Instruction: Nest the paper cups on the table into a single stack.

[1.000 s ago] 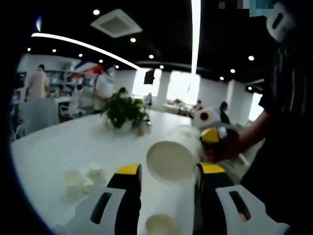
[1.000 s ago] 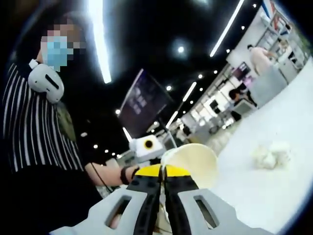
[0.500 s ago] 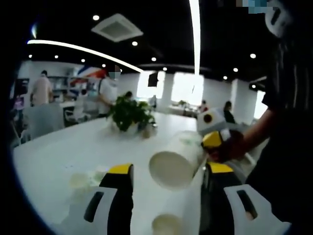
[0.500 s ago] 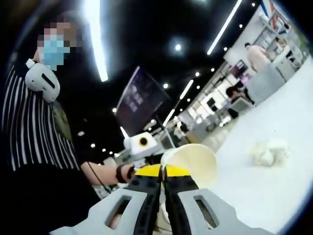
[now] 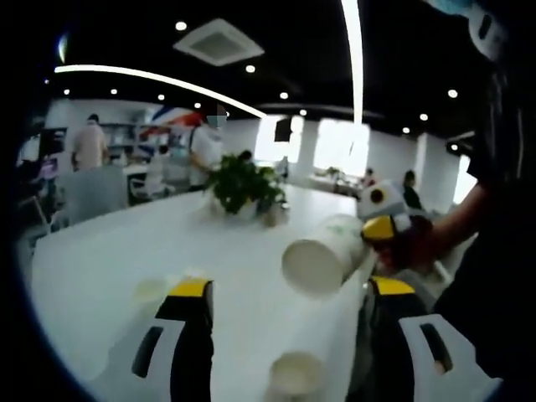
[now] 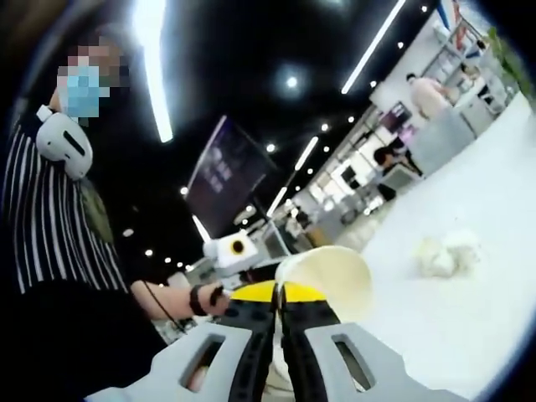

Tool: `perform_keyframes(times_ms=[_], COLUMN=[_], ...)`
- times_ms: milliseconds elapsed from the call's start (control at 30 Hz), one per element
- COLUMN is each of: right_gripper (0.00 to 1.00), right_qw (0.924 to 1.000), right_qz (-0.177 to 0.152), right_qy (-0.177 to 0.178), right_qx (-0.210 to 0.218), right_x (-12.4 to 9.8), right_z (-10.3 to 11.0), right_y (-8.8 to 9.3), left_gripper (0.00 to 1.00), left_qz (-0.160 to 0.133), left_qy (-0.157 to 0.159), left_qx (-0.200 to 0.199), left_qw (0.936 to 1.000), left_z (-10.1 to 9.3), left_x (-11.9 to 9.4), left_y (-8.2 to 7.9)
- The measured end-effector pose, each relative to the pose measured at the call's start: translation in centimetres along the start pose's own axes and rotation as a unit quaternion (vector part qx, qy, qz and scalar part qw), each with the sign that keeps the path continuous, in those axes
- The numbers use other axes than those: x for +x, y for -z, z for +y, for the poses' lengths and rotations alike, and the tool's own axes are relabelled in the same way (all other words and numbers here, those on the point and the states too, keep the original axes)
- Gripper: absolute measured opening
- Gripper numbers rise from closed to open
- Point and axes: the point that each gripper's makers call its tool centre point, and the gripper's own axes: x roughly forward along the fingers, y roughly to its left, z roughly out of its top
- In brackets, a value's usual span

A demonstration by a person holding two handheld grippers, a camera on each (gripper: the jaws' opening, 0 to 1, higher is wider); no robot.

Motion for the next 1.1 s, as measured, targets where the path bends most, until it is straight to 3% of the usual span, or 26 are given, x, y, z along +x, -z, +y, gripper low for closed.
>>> perform_keyframes(times_ms=[567,700,800,1100], right_gripper=[0.00,0.00,0.00,0.00], right_qw=[0.9991,0.9985,0.9979,0.9932], right_qz=[0.010,0.026,0.034,0.079], right_qy=[0.039,0.042,0.040,0.035], right_qx=[-0.013,-0.024,-0.039,-0.077], right_x=[-1.4,-1.2,-1.0,-0.3], right_z=[-1.5,-1.7,-1.6,-1.5], right_y=[-1.2,-1.3,-1.6,-1.1], left_gripper=[0.82,0.85,0.94,0.95], left_qz=[-0.006,-0.001,0.002,0.005], left_qy=[-0.089,-0.106,-0.129,-0.137], left_qx=[-0.024,-0.021,-0.020,-0.021], left_qw=[0.9957,0.9941,0.9914,0.9903], left_z=[3.5,4.0,4.8,4.9], left_x=[-3.7,-4.5,-5.2,-6.1], left_y=[2.5,3.2,3.8,5.6])
